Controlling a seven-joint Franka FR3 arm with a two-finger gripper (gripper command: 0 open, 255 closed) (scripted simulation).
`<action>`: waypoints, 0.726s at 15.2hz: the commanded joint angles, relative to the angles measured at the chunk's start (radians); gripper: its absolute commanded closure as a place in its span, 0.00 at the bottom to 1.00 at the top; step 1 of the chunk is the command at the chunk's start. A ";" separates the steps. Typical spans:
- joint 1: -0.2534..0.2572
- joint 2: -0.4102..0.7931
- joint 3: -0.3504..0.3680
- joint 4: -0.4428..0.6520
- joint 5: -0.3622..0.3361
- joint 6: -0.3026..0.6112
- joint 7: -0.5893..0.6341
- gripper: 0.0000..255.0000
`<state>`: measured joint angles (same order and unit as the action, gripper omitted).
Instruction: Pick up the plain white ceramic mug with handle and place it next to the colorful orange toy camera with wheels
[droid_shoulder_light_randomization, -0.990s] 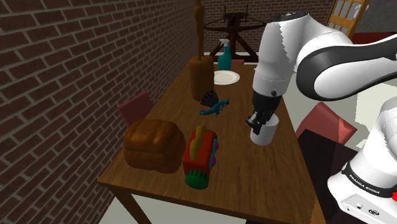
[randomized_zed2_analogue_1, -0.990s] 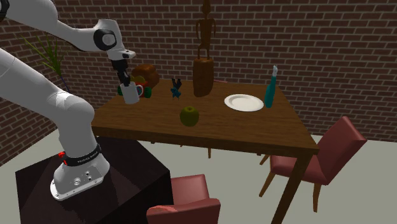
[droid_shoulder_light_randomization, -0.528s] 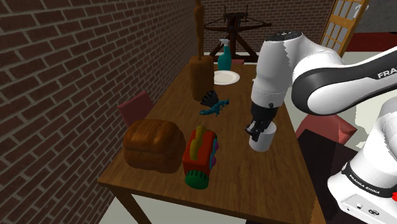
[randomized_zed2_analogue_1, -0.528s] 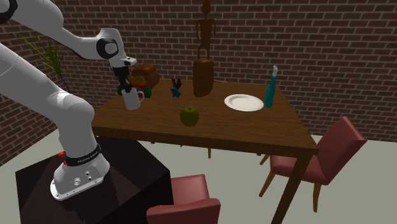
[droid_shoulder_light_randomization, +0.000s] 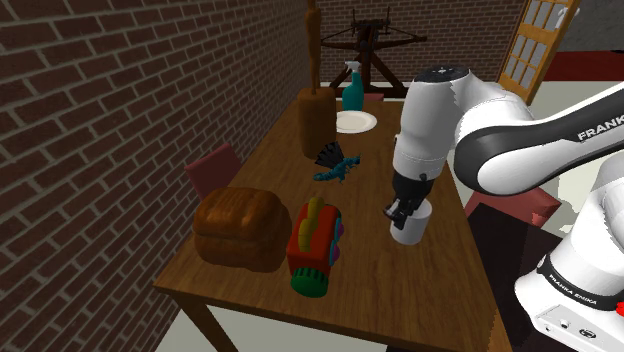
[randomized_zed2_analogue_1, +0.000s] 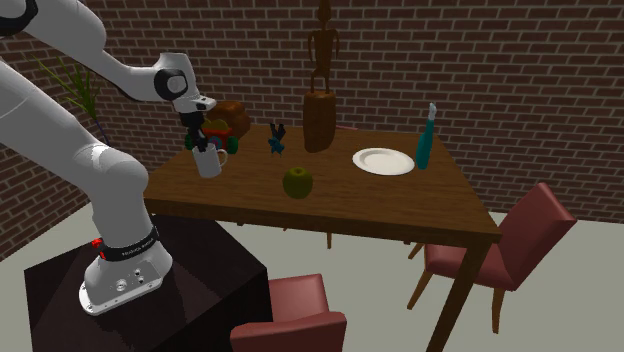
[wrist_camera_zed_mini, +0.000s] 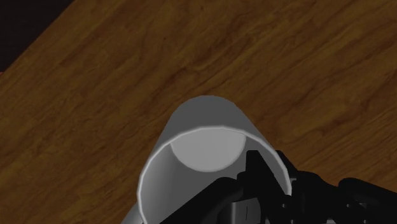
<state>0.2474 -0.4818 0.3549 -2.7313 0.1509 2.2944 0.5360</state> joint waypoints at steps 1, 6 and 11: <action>0.000 0.001 0.000 0.000 0.000 0.001 0.000 1.00; 0.000 0.001 0.000 0.000 0.000 0.001 0.000 0.00; 0.005 -0.048 -0.013 0.037 0.001 -0.085 -0.005 0.00</action>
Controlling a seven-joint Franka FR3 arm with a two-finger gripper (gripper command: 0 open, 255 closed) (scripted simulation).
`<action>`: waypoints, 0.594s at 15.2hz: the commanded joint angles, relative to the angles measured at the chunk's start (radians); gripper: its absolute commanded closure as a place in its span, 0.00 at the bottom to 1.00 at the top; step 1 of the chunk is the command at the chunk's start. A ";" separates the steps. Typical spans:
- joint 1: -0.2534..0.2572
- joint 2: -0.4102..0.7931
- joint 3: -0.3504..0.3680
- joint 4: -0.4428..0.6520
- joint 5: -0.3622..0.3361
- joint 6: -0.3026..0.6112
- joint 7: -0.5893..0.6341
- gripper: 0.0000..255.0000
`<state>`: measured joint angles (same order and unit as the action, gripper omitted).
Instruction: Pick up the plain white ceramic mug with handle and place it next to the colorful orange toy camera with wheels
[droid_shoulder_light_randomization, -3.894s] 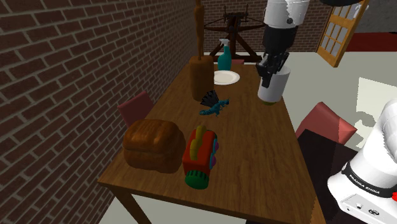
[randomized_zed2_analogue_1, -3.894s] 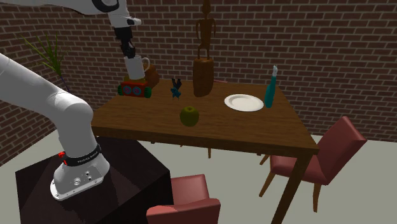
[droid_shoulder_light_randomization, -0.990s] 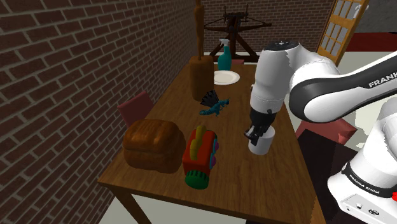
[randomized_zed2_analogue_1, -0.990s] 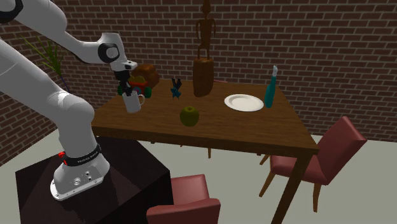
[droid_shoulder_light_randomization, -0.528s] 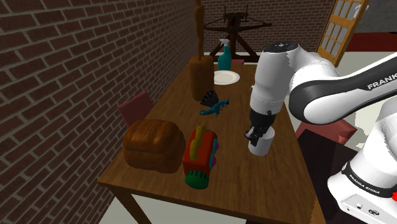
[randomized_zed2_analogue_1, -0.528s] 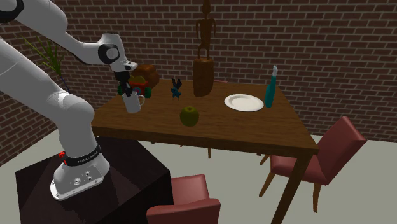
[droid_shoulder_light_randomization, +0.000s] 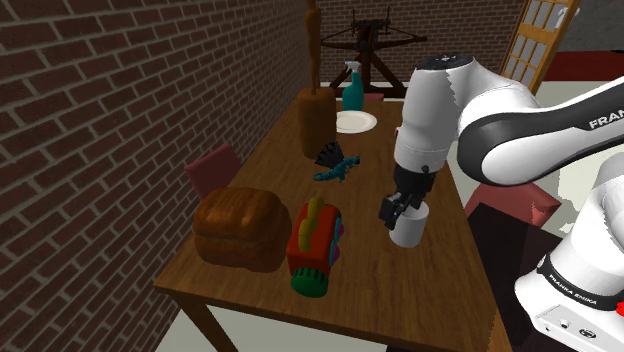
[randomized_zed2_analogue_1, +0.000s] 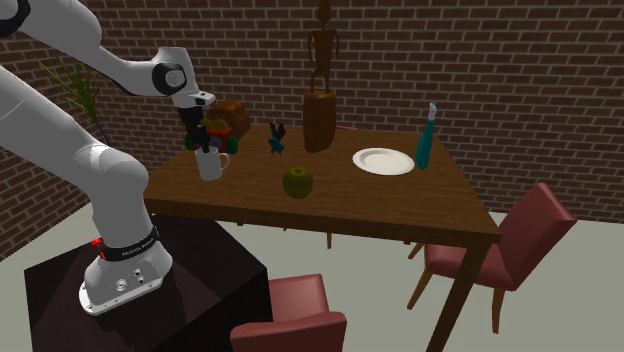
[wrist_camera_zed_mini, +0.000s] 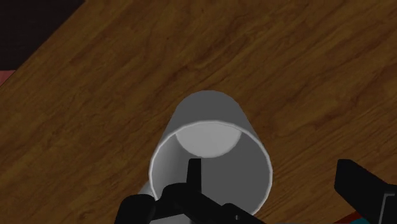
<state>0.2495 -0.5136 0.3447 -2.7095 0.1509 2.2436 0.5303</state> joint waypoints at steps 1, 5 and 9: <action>0.005 -0.038 -0.009 0.036 0.001 -0.075 -0.001 0.00; 0.006 -0.053 -0.014 0.053 0.000 -0.107 -0.001 0.00; 0.006 -0.053 -0.014 0.053 0.000 -0.107 -0.001 0.00</action>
<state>0.2555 -0.5663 0.3311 -2.6568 0.1507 2.1366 0.5288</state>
